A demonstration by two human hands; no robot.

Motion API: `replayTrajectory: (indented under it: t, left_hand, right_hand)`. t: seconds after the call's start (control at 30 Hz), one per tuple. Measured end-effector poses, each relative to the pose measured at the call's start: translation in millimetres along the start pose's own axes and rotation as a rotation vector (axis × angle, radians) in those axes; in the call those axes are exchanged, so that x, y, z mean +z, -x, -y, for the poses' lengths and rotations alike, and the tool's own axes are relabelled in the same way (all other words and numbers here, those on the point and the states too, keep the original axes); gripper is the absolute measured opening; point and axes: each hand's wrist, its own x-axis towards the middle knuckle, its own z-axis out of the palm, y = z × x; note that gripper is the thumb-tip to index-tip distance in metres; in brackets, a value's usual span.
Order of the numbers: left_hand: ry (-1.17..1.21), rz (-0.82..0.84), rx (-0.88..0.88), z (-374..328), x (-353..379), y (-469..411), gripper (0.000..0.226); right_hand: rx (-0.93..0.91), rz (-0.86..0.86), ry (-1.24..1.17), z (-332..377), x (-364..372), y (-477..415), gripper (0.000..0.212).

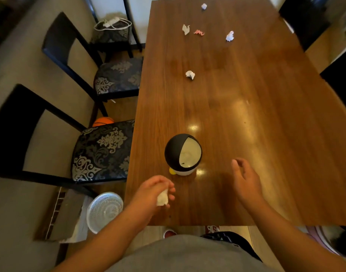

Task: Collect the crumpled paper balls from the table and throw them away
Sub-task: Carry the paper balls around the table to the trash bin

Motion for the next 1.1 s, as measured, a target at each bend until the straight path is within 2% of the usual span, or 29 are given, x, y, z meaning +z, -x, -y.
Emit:
replayTrajectory:
  t: [0.07,0.17,0.23,0.27,0.3,0.33,0.43,0.5,0.6,0.7,0.8,0.83,0.97,1.1]
  left_hand:
    - [-0.393,0.074,0.211,-15.8,20.4,-4.1,0.017]
    - [-0.980,0.078,0.776,-42.6,49.6,-20.1,0.016]
    - [-1.231,0.027,1.146,-61.9,65.0,-35.6,0.019]
    - [-1.318,0.006,1.262,-70.0,69.3,-44.2,0.021]
    - [-1.399,-0.007,1.308,-75.9,70.7,-54.0,0.023]
    - [-1.503,-0.014,1.272,-78.6,70.0,-63.4,0.025]
    - [-1.844,-0.024,0.920,-74.1,60.8,-84.1,0.042]
    - [-1.869,-0.019,0.828,-67.5,55.9,-87.3,0.052]
    - [-1.802,-0.057,0.951,-61.7,53.0,-81.8,0.050]
    - [-1.608,-0.079,1.083,-51.0,53.3,-66.9,0.038]
    - [-1.485,-0.007,1.075,-22.4,53.6,-46.2,0.028]
    - [-1.460,0.052,1.008,-10.1,52.2,-40.3,0.029]
    - [-1.306,0.401,0.501,50.4,37.6,-30.7,0.032]
    - [-1.232,0.647,0.182,114.4,18.5,-33.8,0.028]
  right_hand:
    - [0.034,0.053,0.041,-24.0,-10.5,6.7,0.044]
    - [0.069,0.128,0.151,-49.6,-14.6,19.0,0.027]
    - [0.072,0.175,0.211,-60.5,-13.9,25.7,0.017]
    - [0.058,0.191,0.242,-65.2,-13.6,28.1,0.017]
    - [0.037,0.200,0.270,-69.3,-13.7,29.8,0.017]
    - [0.020,0.205,0.288,-72.4,-14.3,30.5,0.013]
    - [-0.001,0.217,0.292,-78.7,-18.0,27.6,0.008]
    - [0.008,0.225,0.282,-81.6,-21.3,23.8,0.008]
    - [0.010,0.244,0.295,-84.1,-25.7,18.4,0.004]
    - [-0.002,0.270,0.324,-85.4,-28.3,16.6,0.002]
    - [0.007,0.272,0.351,-85.2,-30.6,23.6,0.005]
    - [0.015,0.268,0.348,-85.2,-31.0,29.5,0.008]
    - [0.113,0.266,0.312,-85.0,-29.2,74.2,0.013]
    - [0.215,0.222,0.279,-92.1,-20.8,137.4,0.012]
